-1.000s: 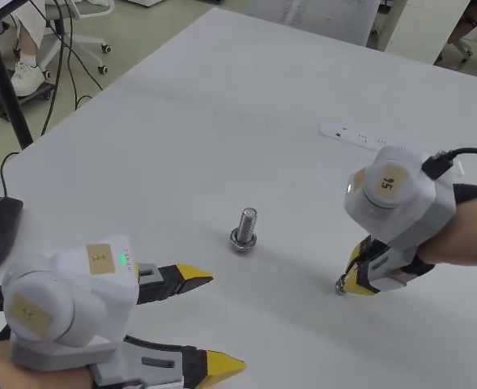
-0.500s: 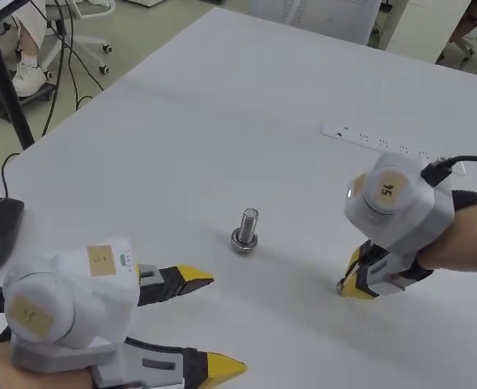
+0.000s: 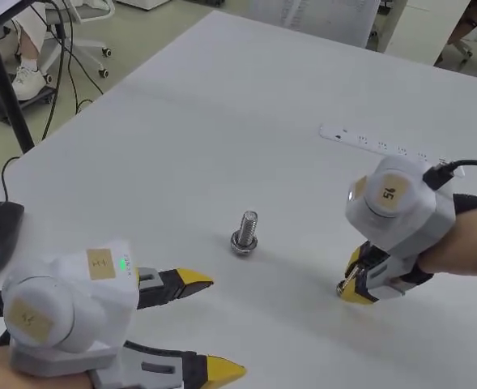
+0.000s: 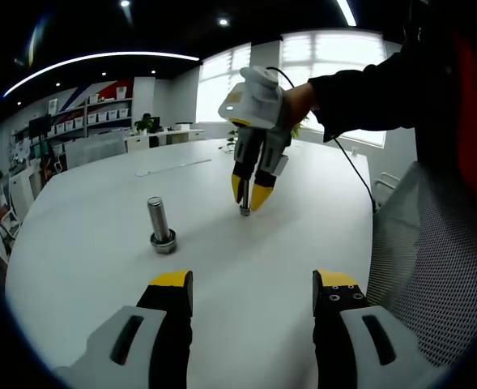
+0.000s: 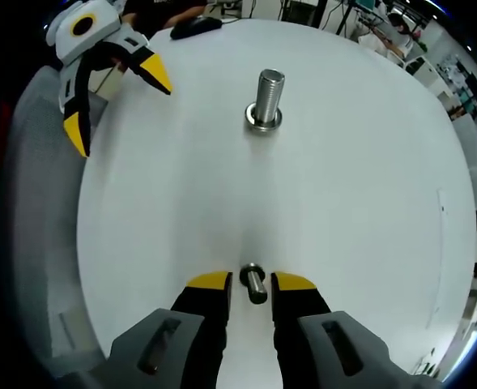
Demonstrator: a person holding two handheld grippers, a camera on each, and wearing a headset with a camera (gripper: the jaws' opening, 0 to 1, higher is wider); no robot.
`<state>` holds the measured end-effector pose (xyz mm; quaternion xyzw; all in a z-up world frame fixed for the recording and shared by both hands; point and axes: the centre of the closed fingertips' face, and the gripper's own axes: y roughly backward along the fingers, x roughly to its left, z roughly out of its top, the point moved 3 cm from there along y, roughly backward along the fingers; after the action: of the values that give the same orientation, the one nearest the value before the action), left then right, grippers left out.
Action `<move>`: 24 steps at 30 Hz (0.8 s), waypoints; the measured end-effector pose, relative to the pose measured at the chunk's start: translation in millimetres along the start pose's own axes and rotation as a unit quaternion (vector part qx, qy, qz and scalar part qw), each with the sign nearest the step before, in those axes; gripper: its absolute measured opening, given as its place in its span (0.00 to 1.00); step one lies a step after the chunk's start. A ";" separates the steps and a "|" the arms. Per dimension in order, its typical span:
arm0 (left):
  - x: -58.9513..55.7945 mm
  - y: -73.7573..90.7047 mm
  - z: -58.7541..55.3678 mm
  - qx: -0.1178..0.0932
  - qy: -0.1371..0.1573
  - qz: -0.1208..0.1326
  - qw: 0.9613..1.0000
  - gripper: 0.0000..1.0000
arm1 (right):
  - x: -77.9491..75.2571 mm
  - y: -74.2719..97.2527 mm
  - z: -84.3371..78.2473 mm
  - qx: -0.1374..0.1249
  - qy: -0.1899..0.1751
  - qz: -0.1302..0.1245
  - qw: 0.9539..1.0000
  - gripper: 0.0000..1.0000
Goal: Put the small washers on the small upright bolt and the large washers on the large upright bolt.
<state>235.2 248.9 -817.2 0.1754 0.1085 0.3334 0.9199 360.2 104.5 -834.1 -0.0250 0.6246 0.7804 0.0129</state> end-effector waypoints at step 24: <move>-1.0 -0.9 1.7 0.001 -0.004 -0.004 1.000 0.60 | 7.6 -1.0 -8.8 -0.052 -0.033 -0.006 0.998 0.68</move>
<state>235.5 247.2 -815.9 0.1767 0.1059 0.3294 0.9214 352.8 96.0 -837.4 -0.0031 0.5823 0.8122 0.0368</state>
